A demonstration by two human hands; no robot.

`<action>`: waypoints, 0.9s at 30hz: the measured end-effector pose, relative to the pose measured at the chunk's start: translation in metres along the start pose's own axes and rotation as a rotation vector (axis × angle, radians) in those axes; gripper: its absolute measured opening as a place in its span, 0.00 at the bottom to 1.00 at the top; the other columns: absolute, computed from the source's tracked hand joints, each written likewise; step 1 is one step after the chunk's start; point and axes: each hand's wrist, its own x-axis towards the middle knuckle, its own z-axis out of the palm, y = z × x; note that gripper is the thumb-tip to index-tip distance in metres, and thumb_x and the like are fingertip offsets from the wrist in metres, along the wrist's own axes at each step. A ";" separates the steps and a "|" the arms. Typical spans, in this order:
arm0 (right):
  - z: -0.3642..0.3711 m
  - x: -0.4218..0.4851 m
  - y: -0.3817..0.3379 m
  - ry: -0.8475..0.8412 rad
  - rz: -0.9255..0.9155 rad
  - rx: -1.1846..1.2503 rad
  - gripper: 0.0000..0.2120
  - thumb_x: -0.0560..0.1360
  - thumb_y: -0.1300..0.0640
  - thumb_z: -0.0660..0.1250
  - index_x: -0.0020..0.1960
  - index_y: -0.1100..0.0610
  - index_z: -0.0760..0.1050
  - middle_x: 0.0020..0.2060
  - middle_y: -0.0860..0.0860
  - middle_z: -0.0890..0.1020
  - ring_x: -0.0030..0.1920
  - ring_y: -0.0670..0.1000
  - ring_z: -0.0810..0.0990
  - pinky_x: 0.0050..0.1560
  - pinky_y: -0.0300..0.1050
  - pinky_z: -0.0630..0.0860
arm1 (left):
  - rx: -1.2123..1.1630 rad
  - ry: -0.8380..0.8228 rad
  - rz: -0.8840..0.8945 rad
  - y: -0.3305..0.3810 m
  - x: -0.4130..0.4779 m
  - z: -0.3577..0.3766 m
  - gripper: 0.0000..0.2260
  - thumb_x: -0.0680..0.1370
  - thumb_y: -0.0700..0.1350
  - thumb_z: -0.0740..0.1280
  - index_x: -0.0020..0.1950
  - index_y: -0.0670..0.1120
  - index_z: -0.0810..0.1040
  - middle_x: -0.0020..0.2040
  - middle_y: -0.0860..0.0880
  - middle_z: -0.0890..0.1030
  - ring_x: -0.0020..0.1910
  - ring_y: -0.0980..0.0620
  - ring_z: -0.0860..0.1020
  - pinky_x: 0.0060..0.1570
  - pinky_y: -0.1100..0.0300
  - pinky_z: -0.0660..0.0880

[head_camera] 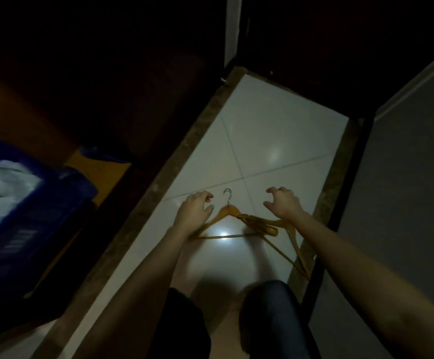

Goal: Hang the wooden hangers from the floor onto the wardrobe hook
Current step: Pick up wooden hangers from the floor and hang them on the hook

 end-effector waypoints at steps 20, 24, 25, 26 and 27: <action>0.420 0.217 0.257 0.394 0.525 0.230 0.27 0.76 0.58 0.63 0.72 0.56 0.58 0.61 0.62 0.70 0.61 0.64 0.68 0.60 0.60 0.68 | -0.024 -0.070 0.134 -0.161 0.252 0.441 0.16 0.79 0.52 0.62 0.63 0.45 0.72 0.60 0.47 0.71 0.53 0.49 0.75 0.54 0.54 0.74; 0.406 0.215 0.257 0.270 0.494 0.233 0.31 0.73 0.62 0.65 0.72 0.59 0.56 0.58 0.64 0.71 0.57 0.65 0.71 0.56 0.60 0.73 | -0.157 -0.135 0.112 -0.148 0.248 0.415 0.11 0.78 0.48 0.65 0.58 0.45 0.73 0.51 0.48 0.76 0.48 0.50 0.76 0.44 0.61 0.71; 0.395 0.210 0.253 0.266 0.469 0.257 0.31 0.74 0.61 0.66 0.73 0.60 0.55 0.58 0.64 0.70 0.56 0.65 0.72 0.55 0.60 0.74 | -0.170 -0.136 0.104 -0.143 0.245 0.403 0.10 0.78 0.47 0.65 0.57 0.45 0.72 0.48 0.49 0.76 0.46 0.51 0.76 0.41 0.65 0.69; 0.380 0.204 0.248 0.275 0.446 0.285 0.31 0.75 0.61 0.65 0.73 0.60 0.55 0.58 0.64 0.69 0.54 0.65 0.73 0.53 0.60 0.75 | -0.167 -0.121 0.094 -0.135 0.241 0.387 0.09 0.78 0.47 0.66 0.56 0.47 0.72 0.46 0.51 0.76 0.45 0.54 0.76 0.39 0.69 0.67; 0.360 0.195 0.240 0.290 0.422 0.323 0.29 0.76 0.61 0.64 0.73 0.60 0.55 0.58 0.64 0.69 0.52 0.64 0.74 0.53 0.60 0.76 | -0.165 -0.095 0.087 -0.126 0.235 0.368 0.08 0.77 0.47 0.66 0.55 0.48 0.72 0.45 0.52 0.75 0.43 0.55 0.75 0.38 0.70 0.67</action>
